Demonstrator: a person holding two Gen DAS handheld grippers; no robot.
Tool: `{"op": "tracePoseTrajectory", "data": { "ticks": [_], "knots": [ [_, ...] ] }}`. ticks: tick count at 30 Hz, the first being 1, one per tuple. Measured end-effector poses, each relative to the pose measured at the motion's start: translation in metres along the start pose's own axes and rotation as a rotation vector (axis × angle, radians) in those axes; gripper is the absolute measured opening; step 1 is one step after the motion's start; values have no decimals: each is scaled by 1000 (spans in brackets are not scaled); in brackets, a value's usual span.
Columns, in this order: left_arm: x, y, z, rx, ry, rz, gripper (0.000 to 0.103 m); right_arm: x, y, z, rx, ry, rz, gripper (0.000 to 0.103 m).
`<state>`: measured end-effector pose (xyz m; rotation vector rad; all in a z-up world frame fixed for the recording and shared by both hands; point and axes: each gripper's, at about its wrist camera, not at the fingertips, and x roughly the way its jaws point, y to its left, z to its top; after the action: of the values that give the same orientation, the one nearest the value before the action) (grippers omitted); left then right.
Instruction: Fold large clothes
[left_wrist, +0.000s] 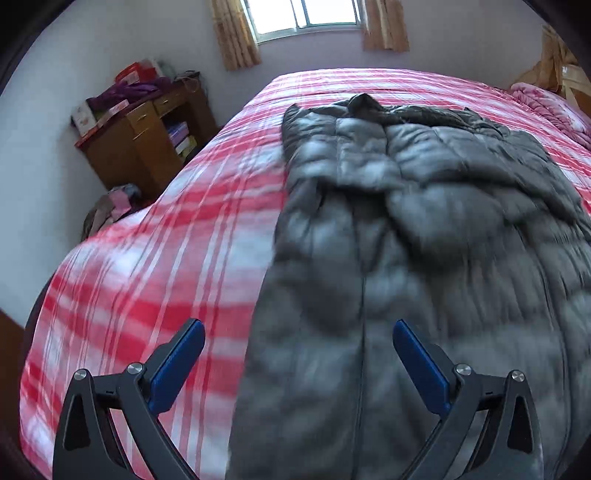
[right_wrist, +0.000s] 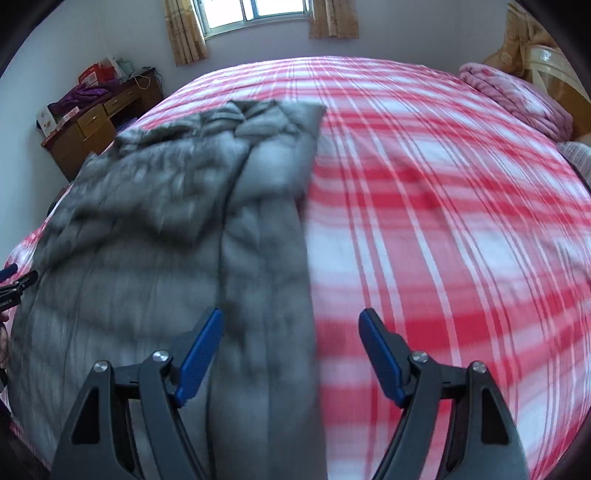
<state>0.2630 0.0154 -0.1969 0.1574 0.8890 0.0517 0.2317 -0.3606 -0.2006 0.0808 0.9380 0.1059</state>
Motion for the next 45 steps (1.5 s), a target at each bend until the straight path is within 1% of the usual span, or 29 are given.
{"op": "tracePoseTrajectory", "data": {
  "ticks": [2,3,5,7,11,13,16,18,19,20,21,22,23,24,25,26,28,31,32,34,35,37,39,41,42,43,45],
  "knots": [
    [-12,5,-22,-10,9,-7,102,-12,-1,-20,0,-7,-9,78],
    [-15,6,-30,-18,13,-9,102,-22,-1,-35,-1,-9,-13,78],
    [-21,12,-47,-29,20,-14,102,-31,0,-50,-1,-9,-12,78],
    [-25,16,-58,-43,31,-8,102,-36,2,-61,-14,-12,-23,78],
    [-32,22,-84,-83,48,-32,102,-44,1,-88,10,-4,-20,78],
    [-39,22,-94,-85,45,-44,102,-47,1,-98,21,-2,-26,78],
    [-44,22,-107,-79,53,-69,102,-55,2,-115,44,-9,-8,78],
    [-47,25,-117,-94,59,-102,102,-60,6,-127,41,-12,8,76],
    [-47,26,-120,-104,63,-118,102,-62,7,-131,38,-12,16,72],
    [-47,27,-123,-116,66,-147,100,-63,8,-135,36,-12,24,64],
    [-49,28,-126,-121,67,-171,84,-64,10,-139,34,-12,30,59],
    [-50,27,-127,-127,69,-205,60,-65,11,-141,28,-12,41,46],
    [-53,27,-128,-131,68,-237,53,-66,12,-143,26,-13,66,28],
    [-59,26,-127,-123,53,-258,30,-67,12,-143,36,-15,95,22],
    [-62,23,-126,-112,47,-277,17,-70,11,-143,51,-21,117,17],
    [-72,21,-124,-92,26,-278,16,-74,12,-143,59,-31,132,14],
    [-88,22,-121,-79,-16,-278,11,-84,16,-142,50,-59,141,12],
    [-125,35,-114,-93,-87,-322,8,-110,17,-138,47,-122,165,10],
    [-145,43,-111,-100,-129,-342,7,-123,17,-136,49,-146,173,10],
    [-175,55,-106,-118,-186,-371,7,-147,17,-135,48,-193,183,10],
    [-199,66,-102,-140,-232,-409,7,-164,17,-134,46,-224,190,9],
    [-231,82,-96,-161,-296,-448,7,-194,17,-132,46,-282,207,9],
    [-260,94,-83,-172,-365,-466,7,-235,17,-128,38,-374,218,9],
    [-269,99,-61,-159,-406,-468,7,-271,18,-120,22,-471,222,9],
    [-266,99,-49,-147,-422,-456,7,-281,21,-112,16,-512,221,9],
    [-259,98,-38,-142,-425,-445,7,-287,22,-104,11,-541,219,9],
    [-223,91,-4,-134,-399,-444,7,-288,24,-81,-4,-587,201,9]
  ]
}}
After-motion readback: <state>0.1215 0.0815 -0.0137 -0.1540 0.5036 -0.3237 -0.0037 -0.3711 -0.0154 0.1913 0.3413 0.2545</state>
